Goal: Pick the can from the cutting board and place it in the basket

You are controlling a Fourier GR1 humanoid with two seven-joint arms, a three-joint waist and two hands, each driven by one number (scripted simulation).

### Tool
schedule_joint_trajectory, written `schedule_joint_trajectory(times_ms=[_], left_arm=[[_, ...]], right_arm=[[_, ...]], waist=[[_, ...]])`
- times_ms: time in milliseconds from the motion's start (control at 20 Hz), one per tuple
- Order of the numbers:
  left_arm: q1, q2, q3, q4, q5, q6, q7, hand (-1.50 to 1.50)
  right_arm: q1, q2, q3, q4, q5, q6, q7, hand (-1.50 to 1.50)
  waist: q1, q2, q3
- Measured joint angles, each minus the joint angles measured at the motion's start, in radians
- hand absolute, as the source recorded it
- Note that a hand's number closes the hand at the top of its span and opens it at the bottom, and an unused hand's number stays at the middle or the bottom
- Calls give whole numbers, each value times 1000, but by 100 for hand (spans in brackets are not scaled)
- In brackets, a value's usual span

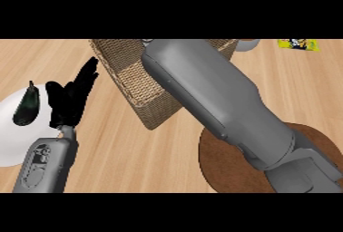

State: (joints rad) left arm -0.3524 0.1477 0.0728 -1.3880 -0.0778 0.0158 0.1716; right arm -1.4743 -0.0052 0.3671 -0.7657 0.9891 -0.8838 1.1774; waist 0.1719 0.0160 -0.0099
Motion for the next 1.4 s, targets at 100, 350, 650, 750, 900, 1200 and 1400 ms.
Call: schedule_joint_trajectory(times_ms=[100,350,650,750,900,1200,1400], left_arm=[[1,1,2,1,3,-2,-7,0],[7,-1,2,-3,2,1,-6,0],[18,-4,6,-10,7,1,-12,0],[17,-7,5,-2,2,6,-19,0],[24,-4,11,1,0,12,-22,0],[24,-3,18,-3,-3,24,-15,0],[30,-1,12,-17,-5,20,-6,0]], right_arm=[[-17,0,-2,48,-9,-9,9,150],[-40,0,6,137,-46,-43,20,150],[-43,0,32,185,-117,-113,9,150],[-40,1,45,189,-145,-140,3,150],[-50,4,110,270,-124,-98,19,150],[-128,5,254,404,-54,51,55,150],[-163,4,316,430,-48,129,59,150]], waist=[[0,3,0],[-5,5,2],[-13,7,4],[-17,7,4],[-30,1,1],[-45,-3,2],[-44,-2,3]])
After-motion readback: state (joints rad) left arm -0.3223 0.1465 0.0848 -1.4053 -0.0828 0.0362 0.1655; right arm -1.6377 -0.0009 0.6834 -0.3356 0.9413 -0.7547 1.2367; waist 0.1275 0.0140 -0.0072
